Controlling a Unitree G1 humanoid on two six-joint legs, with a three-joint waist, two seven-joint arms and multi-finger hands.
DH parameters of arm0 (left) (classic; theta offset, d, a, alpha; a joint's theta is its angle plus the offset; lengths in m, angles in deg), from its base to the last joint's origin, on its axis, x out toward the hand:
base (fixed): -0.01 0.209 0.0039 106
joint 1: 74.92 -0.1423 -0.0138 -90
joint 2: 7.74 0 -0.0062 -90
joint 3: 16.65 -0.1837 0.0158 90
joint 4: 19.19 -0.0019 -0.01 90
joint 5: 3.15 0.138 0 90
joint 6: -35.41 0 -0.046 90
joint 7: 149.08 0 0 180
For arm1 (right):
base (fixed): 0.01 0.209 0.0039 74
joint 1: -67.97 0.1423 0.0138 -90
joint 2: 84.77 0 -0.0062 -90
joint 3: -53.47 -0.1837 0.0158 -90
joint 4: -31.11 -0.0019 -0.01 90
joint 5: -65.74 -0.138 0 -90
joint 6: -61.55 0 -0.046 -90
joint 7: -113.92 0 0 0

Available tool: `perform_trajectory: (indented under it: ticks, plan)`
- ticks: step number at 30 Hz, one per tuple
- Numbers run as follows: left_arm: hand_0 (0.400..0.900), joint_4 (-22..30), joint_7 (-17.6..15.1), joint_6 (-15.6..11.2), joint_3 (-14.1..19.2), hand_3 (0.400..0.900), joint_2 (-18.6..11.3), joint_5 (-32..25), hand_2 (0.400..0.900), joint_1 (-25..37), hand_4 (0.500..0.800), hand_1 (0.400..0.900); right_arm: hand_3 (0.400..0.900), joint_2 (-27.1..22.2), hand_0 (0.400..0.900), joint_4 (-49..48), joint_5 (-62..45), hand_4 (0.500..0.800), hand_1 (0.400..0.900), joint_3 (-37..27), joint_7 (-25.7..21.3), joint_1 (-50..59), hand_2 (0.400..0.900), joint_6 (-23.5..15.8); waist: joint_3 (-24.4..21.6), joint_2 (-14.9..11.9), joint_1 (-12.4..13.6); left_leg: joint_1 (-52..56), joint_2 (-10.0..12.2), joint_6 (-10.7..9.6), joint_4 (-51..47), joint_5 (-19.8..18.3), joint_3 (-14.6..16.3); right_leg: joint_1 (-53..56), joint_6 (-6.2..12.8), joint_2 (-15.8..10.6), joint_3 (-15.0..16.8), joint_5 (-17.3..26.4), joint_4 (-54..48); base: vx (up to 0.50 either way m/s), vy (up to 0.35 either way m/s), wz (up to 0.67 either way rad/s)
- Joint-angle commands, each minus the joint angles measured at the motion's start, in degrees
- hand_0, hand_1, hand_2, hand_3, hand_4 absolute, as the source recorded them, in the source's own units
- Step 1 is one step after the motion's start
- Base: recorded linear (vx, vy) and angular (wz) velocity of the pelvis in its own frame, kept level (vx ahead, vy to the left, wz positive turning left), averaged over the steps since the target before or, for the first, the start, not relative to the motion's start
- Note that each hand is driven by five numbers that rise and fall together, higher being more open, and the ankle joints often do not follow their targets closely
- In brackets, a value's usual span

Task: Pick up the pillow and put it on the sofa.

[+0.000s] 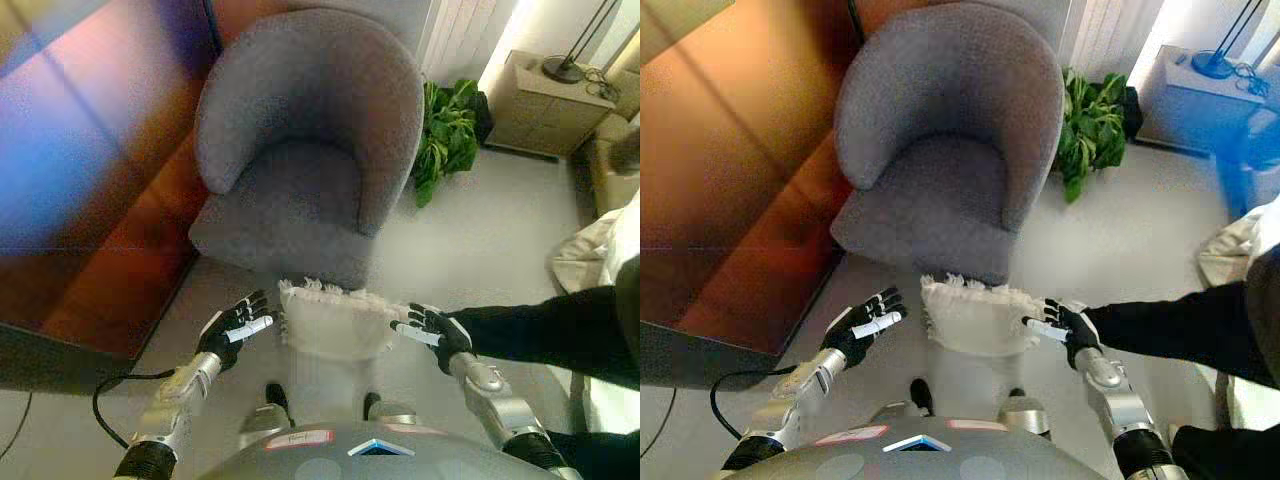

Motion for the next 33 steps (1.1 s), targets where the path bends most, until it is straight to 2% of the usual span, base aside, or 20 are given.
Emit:
perform_trajectory:
  ticks: [1, 11, 19, 25, 28, 33]
  plan:
    - [0.9, 4.0, 1.3, -4.6, 4.1, 0.9, -1.2, -2.5, 0.9, 5.1, 0.8, 0.9, 0.9, -1.3, 0.9, -3.7, 2.0, 0.8, 0.9, -0.3, -0.3, 5.9, 0.9, -4.7, 0.6, -0.4, 1.3, 4.1, 0.8, -0.1, 0.3, -5.7, -1.1, -1.5, -0.36, 2.2, -3.1, 1.8, 0.2, 0.0, 0.0, 0.0]
    - [0.9, 6.2, 1.0, -4.2, 3.7, 0.9, -2.0, -2.4, 0.9, 5.0, 0.8, 0.9, 0.9, -2.0, 0.9, -4.4, 5.1, 0.8, 0.9, -0.1, -1.1, 5.4, 0.9, -5.3, 1.0, -0.3, 1.4, 4.0, 0.6, 0.0, 0.3, -5.8, -1.3, -1.7, -0.3, 2.1, -3.2, 1.8, 0.2, 0.0, 0.0, 0.0]
    - [0.9, 8.4, 0.8, -5.2, 4.3, 0.9, -3.1, -2.3, 0.9, 4.0, 0.8, 0.9, 0.9, -4.2, 0.9, -5.7, 11.9, 0.8, 0.9, 0.0, -3.0, 5.2, 0.9, -6.2, 1.5, -0.3, 1.5, 3.7, 0.5, 0.1, 0.3, -5.9, -1.4, -2.0, -0.26, 2.1, -3.0, 1.7, 0.3, 0.03, -0.008, 0.01]
    - [0.9, 9.9, 0.0, -6.6, 4.5, 0.9, -4.1, -3.1, 0.9, 4.5, 0.8, 0.9, 0.9, -6.4, 0.9, -5.4, 19.4, 0.8, 0.9, 0.7, -5.7, 6.9, 0.9, -7.1, 2.6, -0.1, 1.7, 3.3, 0.5, 0.2, 0.3, -5.8, -1.7, -2.7, -0.39, 2.1, -2.7, 1.5, 0.8, 0.0, 0.0, 0.0]
    - [0.9, 10.7, 0.0, -7.1, 4.5, 0.9, -4.7, -3.5, 0.9, 5.1, 0.8, 0.9, 0.9, -7.9, 0.9, -4.5, 27.1, 0.8, 0.9, 1.9, -6.8, 8.4, 0.9, -7.2, 3.2, 0.2, 1.9, 2.7, 0.6, 0.2, 0.3, -5.6, -1.9, -3.3, -0.36, 2.1, -2.6, 1.4, 1.3, 0.02, -0.012, 0.04]
    - [0.9, 12.3, 0.3, -7.7, 3.5, 0.9, -6.1, -4.2, 0.9, 6.8, 0.8, 0.9, 0.9, -11.3, 0.9, -4.4, 34.5, 0.8, 0.9, 4.6, -8.0, 11.7, 0.9, -6.2, 5.0, 0.9, 2.6, 0.5, 0.8, 0.2, 0.4, -5.0, -2.6, -6.1, -0.55, 1.8, -2.5, 0.7, 3.3, -0.01, -0.026, 0.06]
